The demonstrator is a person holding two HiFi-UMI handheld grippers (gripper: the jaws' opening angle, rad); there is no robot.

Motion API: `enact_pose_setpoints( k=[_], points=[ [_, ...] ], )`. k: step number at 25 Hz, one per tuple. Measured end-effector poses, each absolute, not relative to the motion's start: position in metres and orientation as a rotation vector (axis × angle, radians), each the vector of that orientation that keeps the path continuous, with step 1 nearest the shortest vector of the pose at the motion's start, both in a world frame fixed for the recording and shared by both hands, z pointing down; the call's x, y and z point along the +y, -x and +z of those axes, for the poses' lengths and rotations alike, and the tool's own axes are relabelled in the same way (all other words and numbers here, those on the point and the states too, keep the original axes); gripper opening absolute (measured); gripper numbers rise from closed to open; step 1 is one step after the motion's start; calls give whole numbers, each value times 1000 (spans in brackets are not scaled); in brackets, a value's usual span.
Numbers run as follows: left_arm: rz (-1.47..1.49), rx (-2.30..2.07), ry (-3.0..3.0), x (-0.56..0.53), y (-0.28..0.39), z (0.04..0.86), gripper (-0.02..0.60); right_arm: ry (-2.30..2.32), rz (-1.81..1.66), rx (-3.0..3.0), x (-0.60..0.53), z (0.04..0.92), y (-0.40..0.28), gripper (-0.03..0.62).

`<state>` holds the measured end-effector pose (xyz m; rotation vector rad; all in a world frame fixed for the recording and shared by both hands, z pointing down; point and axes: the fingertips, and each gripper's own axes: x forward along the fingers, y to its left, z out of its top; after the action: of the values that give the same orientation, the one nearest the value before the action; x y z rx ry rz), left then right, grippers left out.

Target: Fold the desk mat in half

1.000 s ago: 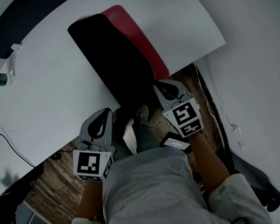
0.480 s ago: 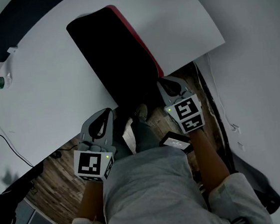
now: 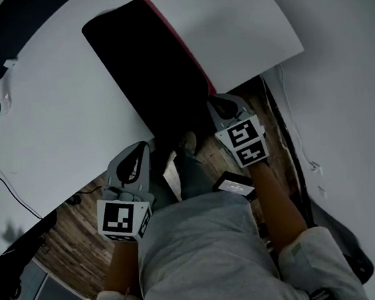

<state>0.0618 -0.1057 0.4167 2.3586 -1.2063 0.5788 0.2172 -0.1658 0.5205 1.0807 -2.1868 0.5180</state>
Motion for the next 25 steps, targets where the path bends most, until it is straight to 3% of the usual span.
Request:
enact_pose_setpoints(
  k=[25],
  points=[
    [597,-1200,-2325,-106,-71,429,20,-1072,523,-2136,-164,545,-228,77]
  ],
)
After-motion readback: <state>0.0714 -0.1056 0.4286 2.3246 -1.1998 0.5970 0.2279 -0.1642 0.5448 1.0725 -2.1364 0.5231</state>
